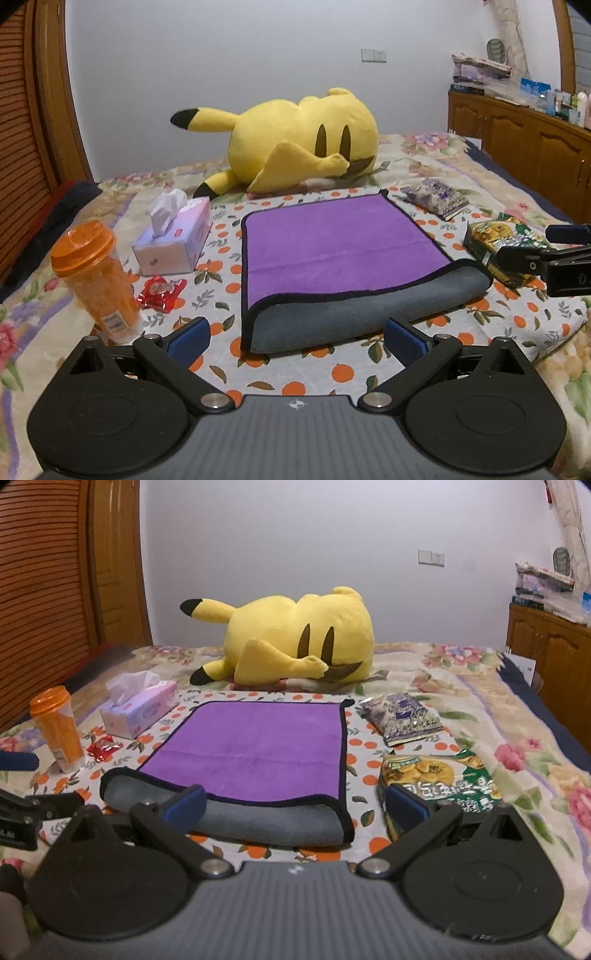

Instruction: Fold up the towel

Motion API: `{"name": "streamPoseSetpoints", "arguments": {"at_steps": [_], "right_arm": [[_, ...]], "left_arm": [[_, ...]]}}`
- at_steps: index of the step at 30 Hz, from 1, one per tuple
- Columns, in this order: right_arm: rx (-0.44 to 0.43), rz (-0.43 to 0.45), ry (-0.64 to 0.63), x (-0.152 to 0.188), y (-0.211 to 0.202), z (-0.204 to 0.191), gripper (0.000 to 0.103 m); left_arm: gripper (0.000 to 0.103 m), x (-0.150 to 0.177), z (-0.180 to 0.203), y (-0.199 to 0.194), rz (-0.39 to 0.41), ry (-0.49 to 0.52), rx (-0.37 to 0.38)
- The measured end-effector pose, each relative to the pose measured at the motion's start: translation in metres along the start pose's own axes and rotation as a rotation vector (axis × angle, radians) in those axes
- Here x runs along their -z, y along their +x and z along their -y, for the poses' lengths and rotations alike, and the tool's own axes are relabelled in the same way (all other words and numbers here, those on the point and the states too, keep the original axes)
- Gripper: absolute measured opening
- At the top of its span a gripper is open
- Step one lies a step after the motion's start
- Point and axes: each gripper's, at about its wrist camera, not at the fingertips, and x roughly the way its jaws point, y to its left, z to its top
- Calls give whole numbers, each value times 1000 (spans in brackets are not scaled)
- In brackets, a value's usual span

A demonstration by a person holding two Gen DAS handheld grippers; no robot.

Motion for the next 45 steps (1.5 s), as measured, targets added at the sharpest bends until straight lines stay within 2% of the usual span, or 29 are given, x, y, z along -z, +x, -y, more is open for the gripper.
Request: {"name": "streamPoseSetpoints", "arguments": {"at_steps": [18,20,22,28,32,34,35,36,45], "right_arm": [[-1,-52,-17,-5,36,9,103],[0,-59,-17,-5,40,10,103],[1,-65,-20,-5,43,11,103],[2,-90,-28,-4,53,13,103],[1,-112,-32,-3,61,15,102],[-1,-129,-28,-1,66,17,96],[-5,-139,-28,0,68,18,89],[-8,-151,-28,0,71,18,88],[-32,-201,-14,4,86,24,87]], "left_arm": [[89,-9,-30,36,-45,-59,-6],[86,-9,-31,39,-52,-57,-3],[78,-10,-33,44,-63,-57,8],[64,-11,-35,54,-78,-51,22],[60,-11,-36,62,-85,-46,36],[59,-10,-38,68,-94,-45,36],[59,-10,-39,70,-100,-47,38],[59,-10,-40,73,-104,-49,38],[52,-9,-51,91,-133,-71,50]]}}
